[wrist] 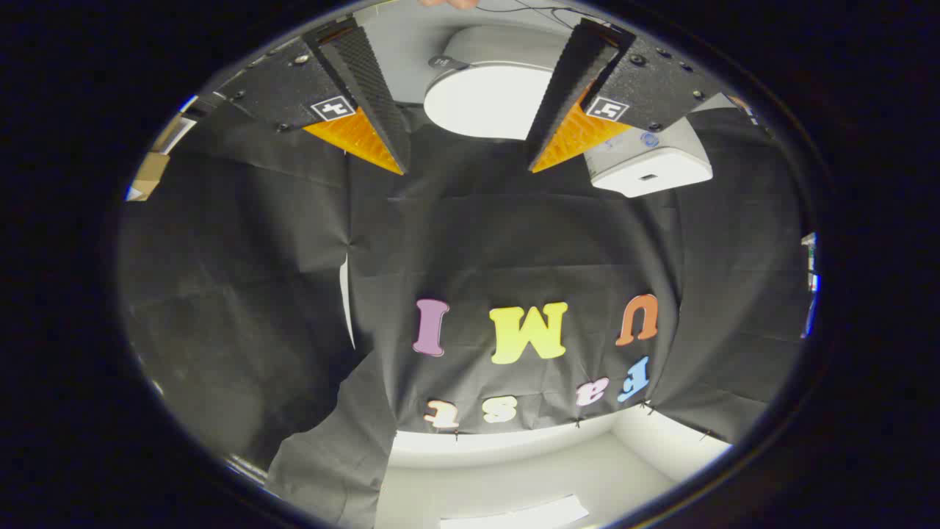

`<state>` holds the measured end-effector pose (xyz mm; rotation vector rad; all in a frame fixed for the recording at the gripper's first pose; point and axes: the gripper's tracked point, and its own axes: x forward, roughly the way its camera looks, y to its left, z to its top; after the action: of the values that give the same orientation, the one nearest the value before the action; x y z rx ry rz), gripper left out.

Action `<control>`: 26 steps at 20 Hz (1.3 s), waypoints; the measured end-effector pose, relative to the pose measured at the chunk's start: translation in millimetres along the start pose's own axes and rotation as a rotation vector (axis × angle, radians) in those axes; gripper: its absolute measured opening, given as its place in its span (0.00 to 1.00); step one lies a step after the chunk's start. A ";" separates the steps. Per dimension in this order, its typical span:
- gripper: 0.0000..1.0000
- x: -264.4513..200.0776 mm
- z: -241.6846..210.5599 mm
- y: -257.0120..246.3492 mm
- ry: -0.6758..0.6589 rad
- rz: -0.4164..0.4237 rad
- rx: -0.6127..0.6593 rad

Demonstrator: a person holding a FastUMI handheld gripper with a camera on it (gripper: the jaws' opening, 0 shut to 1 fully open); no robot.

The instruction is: Open the toilet lid.

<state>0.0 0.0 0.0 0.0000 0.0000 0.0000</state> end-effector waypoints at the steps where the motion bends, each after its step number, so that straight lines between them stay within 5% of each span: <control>1: 0.99 0.7 -0.7 -0.9 0.000 -0.003 0.003; 26: 0.98 4.1 -4.9 -10.8 0.000 -0.028 -0.002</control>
<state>4.1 -10.8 -4.9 -0.0017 -0.0004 -0.0282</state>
